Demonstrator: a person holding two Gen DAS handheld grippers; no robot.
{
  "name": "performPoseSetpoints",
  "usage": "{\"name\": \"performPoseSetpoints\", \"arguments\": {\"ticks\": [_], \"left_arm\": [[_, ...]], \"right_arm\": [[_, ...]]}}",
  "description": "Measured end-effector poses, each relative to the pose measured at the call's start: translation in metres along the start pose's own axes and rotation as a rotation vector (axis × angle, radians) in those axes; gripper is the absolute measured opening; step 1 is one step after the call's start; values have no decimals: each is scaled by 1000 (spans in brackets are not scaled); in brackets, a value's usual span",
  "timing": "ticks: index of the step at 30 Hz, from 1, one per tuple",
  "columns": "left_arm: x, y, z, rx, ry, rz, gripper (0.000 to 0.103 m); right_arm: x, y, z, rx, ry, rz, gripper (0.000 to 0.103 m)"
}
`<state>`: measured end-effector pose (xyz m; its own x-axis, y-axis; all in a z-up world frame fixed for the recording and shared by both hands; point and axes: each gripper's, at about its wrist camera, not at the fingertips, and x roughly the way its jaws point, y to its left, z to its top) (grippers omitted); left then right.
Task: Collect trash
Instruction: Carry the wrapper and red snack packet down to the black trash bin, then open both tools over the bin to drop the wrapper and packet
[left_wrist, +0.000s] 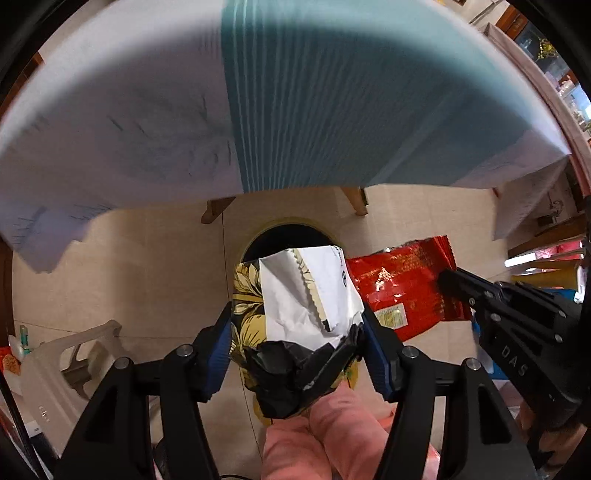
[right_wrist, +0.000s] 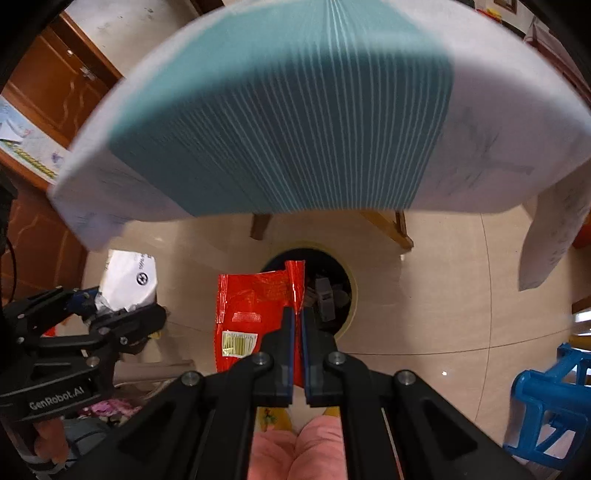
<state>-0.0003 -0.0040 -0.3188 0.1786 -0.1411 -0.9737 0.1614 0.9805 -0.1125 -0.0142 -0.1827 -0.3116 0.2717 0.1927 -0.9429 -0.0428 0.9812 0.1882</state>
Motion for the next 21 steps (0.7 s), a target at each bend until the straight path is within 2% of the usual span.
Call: {"name": "performPoseSetpoints", "arguments": {"ticks": [6,11,12,16,17,18,21], "left_arm": [[87,15,-1,-2,-7,8,62],[146,24,-1,-10,4,18,68],[158,27,-1,-18,4,9,70],[181,37,1,-20,-2,9,95],[184,38,0,-19,-7,11,96],[188,40,0,-18,-12,13,96],[194,47,-3,-20,-18,15,96]], "right_arm": [[90,-17,-10,8,6,-58,3],[157,-26,-12,19,24,-39,4],[167,-28,-12,22,23,-27,7],[201,-31,-12,50,27,3,9],[208,-31,-13,56,32,7,9],[212,-30,-13,59,36,12,11],[223,-28,-18,60,54,17,29]]}}
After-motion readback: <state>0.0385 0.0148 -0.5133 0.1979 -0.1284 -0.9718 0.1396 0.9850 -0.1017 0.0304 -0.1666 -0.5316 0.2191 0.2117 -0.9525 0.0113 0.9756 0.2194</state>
